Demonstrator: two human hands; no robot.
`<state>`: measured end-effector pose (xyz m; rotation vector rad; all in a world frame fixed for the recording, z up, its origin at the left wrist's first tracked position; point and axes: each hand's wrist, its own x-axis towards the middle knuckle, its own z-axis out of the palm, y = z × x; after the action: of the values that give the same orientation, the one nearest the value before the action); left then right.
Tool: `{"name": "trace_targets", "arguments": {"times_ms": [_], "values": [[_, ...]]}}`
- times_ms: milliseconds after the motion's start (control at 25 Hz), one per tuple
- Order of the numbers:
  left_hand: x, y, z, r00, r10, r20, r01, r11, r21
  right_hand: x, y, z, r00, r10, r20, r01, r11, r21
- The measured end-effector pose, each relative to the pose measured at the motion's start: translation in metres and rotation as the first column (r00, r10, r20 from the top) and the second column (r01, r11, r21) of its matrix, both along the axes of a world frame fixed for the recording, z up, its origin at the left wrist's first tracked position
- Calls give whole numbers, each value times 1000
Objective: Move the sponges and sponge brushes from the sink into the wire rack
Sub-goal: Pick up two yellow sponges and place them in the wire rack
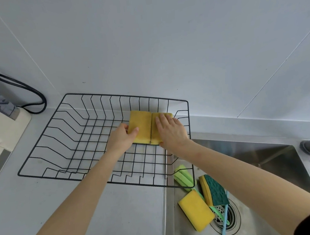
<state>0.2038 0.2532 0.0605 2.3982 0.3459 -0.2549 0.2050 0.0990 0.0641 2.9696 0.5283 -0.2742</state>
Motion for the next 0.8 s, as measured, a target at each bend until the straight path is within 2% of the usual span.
{"name": "trace_targets", "arguments": {"times_ms": [160, 320, 480, 800], "values": [[-2, -6, 2, 994, -110, -2, 109, 991, -80, 1, -1, 2, 1000, -2, -25, 2, 1000, 12], [-4, -4, -2, 960, -281, -1, 281, 959, 31, 0, -4, 6, 998, 2, -58, 1, 998, 66], [-4, -5, -5, 964, -263, 31, 260, 963, 69, -2, -3, 4, 999, -6, -46, 9, 997, 72], [-10, -12, 15, 949, -310, -61, 316, 928, 198, -15, -13, 22, 997, 3, -71, 9, 984, 176]]}}
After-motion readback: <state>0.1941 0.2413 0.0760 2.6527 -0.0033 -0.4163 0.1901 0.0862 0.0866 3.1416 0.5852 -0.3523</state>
